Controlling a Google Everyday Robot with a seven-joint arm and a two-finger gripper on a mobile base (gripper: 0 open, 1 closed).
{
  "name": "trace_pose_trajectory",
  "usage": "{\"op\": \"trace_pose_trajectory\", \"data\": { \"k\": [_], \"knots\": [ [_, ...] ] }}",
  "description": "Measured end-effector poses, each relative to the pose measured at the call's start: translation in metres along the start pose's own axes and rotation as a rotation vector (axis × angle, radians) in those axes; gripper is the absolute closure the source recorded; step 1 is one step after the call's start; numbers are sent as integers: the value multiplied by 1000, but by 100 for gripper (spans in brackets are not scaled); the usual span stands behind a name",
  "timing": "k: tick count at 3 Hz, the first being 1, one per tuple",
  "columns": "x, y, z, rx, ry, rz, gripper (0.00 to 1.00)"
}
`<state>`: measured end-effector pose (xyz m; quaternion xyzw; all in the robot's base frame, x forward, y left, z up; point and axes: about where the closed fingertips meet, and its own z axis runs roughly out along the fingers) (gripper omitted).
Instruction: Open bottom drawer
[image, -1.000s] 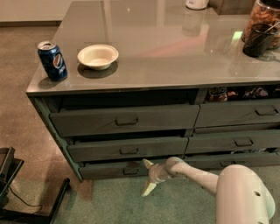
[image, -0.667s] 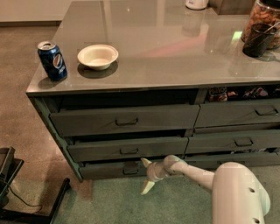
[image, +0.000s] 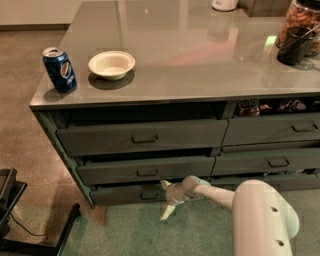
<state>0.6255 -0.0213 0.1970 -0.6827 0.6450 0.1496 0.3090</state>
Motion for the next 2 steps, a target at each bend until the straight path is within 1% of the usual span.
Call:
{"op": "trace_pose_trajectory", "data": {
  "k": [1, 2],
  "knots": [
    [9, -4, 8, -2, 36, 2, 0],
    [27, -12, 23, -21, 92, 17, 0]
  ]
}}
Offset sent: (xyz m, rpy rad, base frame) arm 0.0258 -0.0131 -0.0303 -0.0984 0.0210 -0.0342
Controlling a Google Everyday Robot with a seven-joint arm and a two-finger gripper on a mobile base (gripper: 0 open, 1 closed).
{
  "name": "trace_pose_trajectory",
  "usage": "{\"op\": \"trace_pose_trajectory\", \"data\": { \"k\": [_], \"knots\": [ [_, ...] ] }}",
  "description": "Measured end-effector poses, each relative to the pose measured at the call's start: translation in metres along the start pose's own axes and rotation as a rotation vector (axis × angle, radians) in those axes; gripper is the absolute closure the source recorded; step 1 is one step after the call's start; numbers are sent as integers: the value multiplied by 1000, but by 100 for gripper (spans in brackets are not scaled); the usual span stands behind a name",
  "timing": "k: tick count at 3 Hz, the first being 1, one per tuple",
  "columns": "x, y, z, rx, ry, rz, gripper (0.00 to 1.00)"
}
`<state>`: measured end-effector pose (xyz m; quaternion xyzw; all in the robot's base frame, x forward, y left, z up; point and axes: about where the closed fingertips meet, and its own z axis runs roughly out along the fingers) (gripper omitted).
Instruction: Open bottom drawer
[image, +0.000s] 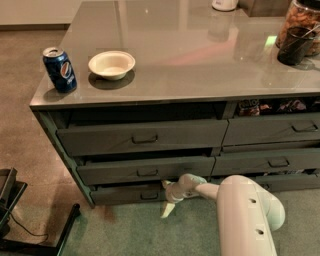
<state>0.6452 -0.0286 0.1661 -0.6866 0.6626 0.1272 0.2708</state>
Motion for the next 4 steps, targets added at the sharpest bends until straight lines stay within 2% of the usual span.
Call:
{"op": "trace_pose_trajectory", "data": {
  "k": [1, 2, 4],
  "knots": [
    [0, 0, 0, 0, 0, 0, 0],
    [0, 0, 0, 0, 0, 0, 19],
    [0, 0, 0, 0, 0, 0, 66]
  ]
}}
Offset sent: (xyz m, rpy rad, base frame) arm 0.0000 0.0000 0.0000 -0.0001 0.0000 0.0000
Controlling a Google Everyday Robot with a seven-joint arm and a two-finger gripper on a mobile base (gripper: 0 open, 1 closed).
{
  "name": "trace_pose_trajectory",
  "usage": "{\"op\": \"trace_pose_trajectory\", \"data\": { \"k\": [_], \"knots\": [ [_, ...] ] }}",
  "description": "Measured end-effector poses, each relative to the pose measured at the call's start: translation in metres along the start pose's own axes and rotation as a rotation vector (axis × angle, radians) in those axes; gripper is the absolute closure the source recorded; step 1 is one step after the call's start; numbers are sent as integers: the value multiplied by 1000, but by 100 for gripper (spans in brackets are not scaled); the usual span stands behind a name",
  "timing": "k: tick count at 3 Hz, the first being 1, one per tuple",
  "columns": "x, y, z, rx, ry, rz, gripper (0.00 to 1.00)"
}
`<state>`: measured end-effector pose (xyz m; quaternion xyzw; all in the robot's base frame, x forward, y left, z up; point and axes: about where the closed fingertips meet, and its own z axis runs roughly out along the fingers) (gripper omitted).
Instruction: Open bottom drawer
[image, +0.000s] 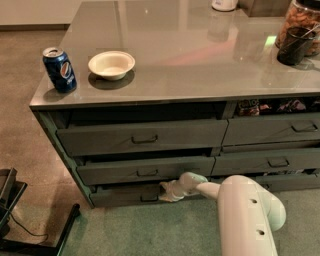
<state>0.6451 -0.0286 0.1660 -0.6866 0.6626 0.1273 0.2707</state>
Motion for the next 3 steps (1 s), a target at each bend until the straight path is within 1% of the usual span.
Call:
{"op": "trace_pose_trajectory", "data": {
  "k": [1, 2, 3],
  "knots": [
    [0, 0, 0, 0, 0, 0, 88],
    [-4, -2, -6, 0, 0, 0, 100],
    [-2, -2, -14, 23, 2, 20, 100]
  ]
}}
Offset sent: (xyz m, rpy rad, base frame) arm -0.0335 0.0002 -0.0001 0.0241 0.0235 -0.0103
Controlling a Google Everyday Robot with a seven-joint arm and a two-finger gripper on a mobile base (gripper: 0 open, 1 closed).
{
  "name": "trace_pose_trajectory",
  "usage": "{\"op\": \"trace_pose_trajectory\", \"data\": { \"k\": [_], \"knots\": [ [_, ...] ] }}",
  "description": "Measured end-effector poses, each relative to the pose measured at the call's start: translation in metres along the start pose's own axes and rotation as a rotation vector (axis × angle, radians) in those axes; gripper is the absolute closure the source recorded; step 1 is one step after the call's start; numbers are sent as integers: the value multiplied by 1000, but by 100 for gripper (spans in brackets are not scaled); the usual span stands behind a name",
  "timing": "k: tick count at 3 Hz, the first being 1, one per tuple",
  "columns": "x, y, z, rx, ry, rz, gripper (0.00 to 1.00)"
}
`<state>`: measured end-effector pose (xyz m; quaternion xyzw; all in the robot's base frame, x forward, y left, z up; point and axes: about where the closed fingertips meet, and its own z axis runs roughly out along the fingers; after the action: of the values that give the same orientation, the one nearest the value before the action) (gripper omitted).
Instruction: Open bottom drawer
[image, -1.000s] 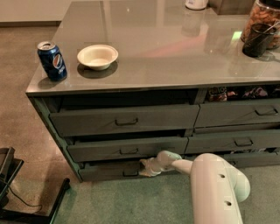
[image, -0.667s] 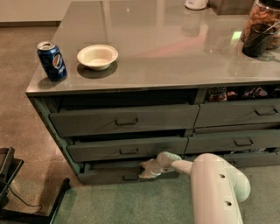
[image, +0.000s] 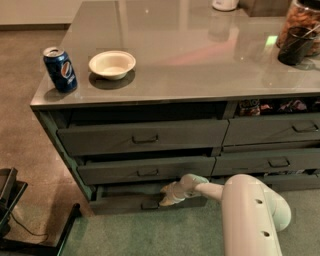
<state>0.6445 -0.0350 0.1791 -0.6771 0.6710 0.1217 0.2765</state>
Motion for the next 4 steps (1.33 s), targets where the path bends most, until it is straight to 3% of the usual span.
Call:
{"op": "trace_pose_trajectory", "data": {
  "k": [1, 2, 4],
  "knots": [
    [-3, 16, -1, -6, -4, 18, 100],
    [-3, 16, -1, -6, -4, 18, 100],
    [-3, 16, -1, -6, -5, 18, 59]
  ]
}}
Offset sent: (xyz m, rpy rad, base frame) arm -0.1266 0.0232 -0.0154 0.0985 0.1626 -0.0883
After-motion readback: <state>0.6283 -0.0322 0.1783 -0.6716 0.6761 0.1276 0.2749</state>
